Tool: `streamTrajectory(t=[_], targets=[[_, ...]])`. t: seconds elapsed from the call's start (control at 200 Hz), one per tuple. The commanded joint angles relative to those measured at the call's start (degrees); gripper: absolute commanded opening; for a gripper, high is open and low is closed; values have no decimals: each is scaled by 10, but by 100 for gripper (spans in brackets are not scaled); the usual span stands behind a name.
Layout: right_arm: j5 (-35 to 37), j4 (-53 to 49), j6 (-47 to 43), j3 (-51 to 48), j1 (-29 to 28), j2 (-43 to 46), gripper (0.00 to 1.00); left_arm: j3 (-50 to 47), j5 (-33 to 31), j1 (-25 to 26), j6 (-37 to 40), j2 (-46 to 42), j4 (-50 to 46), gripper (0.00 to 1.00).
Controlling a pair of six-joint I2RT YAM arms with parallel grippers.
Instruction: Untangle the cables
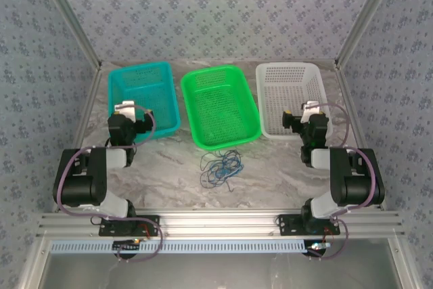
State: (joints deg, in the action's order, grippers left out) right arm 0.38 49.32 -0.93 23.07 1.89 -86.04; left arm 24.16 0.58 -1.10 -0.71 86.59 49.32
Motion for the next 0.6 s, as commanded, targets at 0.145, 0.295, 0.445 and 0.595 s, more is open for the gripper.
streamTrajectory(t=[0.145,0.295,0.445,0.595], targets=[[-4,-40,-5,-3,3,-10,100,-4,-14,-1,-4,13,-29,100],[-9,-41,-2,-4,6,-11,100,-4,-13,-1,-5,12,-29,99],[-12,-41,-2,-4,7,-11,100,-4,-12,-2,-5,12,-29,99],[-18,-41,0,-3,10,-10,100,-4,-5,-6,-7,13,-29,100]])
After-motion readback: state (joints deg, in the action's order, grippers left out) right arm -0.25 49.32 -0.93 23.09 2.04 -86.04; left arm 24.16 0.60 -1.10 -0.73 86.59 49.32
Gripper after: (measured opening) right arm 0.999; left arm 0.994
